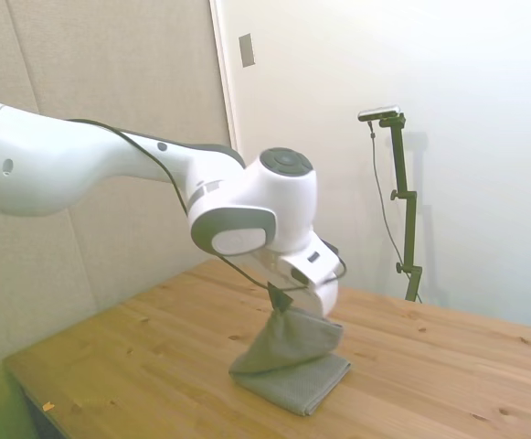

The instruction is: Unfold the towel

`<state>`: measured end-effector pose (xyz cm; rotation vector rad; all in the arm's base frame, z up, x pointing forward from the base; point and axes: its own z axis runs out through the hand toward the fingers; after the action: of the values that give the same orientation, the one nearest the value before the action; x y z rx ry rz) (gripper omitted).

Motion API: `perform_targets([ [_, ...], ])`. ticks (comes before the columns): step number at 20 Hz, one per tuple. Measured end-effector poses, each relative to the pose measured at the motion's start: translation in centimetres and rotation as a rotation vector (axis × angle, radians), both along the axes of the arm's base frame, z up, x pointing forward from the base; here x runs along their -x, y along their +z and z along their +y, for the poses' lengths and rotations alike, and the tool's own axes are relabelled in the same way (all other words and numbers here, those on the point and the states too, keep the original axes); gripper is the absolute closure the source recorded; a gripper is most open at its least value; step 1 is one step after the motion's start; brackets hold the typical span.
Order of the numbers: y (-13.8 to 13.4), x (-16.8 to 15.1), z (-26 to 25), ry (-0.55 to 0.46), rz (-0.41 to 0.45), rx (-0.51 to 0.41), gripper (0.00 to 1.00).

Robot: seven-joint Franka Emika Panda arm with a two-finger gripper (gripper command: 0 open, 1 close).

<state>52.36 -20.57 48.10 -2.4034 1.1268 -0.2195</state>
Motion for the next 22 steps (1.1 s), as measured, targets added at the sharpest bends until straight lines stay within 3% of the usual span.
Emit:
perform_targets([
  [4, 1.6, -1.3, 6.8, 0.127, -0.029, 0.059, 1.00],
  [14, -0.2, -1.3, 16.3, 0.302, -0.075, 0.091, 1.00],
  [15, -0.3, -1.0, 17.1, 0.327, -0.089, 0.094, 0.00],
  [18, -1.5, 0.3, 19.1, 0.443, -0.113, 0.117, 0.00],
  [22, -4.3, 2.2, 20.8, 0.658, -0.077, 0.103, 0.00],
])
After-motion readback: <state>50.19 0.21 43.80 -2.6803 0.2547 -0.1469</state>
